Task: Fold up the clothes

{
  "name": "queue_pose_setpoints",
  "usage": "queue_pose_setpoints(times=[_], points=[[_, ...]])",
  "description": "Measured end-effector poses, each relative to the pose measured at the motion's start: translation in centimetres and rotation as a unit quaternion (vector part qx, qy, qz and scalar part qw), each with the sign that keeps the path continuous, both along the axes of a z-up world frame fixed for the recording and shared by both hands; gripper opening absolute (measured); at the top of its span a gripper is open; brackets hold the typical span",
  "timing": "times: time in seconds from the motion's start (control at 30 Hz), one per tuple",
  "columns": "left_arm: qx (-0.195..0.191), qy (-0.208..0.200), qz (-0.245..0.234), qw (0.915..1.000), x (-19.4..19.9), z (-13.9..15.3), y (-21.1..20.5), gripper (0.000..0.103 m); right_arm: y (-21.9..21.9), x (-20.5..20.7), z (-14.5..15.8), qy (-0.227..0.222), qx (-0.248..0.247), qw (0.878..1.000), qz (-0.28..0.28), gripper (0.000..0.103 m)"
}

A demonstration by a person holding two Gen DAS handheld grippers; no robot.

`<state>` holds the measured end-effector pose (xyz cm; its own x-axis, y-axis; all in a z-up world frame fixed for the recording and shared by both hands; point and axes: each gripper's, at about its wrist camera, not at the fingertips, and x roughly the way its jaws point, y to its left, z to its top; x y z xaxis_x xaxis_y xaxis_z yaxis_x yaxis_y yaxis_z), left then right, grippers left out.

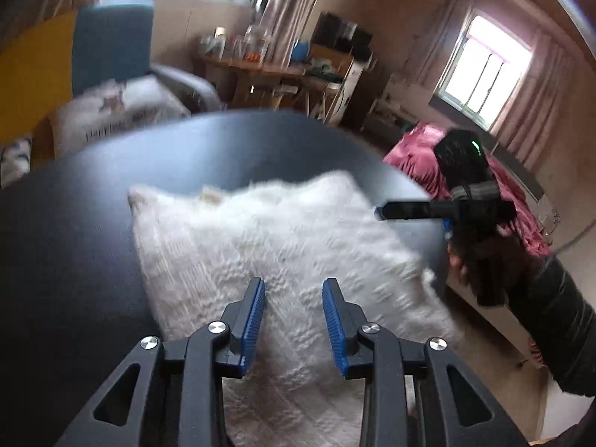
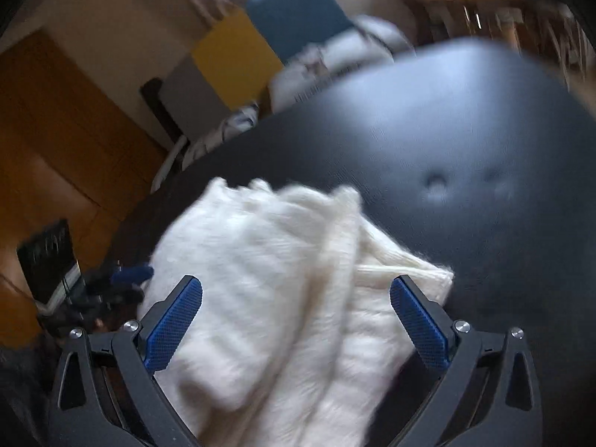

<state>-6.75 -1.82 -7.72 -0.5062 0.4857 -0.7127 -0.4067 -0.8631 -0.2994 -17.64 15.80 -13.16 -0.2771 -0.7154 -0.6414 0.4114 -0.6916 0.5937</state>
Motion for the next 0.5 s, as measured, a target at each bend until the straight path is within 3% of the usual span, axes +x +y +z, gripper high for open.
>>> queue_pose_setpoints(times=[0.07,0.17,0.3,0.37,0.5], points=[[-0.005,-0.001,0.007,1.0000,-0.3,-0.2,0.4,0.032,1.8,-0.8,-0.7,-0.011,-0.029,1.000,0.000,0.103],[0.030,0.003,0.006,0.9995,0.0,1.3,-0.6,0.032,2.9,-0.3,-0.4,-0.021,-0.063,0.998,-0.008,0.103],[0.091,-0.026,0.052,0.9942,-1.0,2.0,-4.3,0.033,2.1,0.7,-0.6,-0.004,-0.052,0.998,0.021,0.103],[0.126,-0.042,0.092,0.9869,-1.3,1.9,-7.1,0.033,2.0,1.3,-1.0,0.002,-0.037,0.999,0.035,0.103],[0.182,-0.063,0.163,0.9675,-1.1,1.5,-12.8,0.039,3.6,2.3,0.4,-0.001,-0.057,0.998,0.037,0.103]])
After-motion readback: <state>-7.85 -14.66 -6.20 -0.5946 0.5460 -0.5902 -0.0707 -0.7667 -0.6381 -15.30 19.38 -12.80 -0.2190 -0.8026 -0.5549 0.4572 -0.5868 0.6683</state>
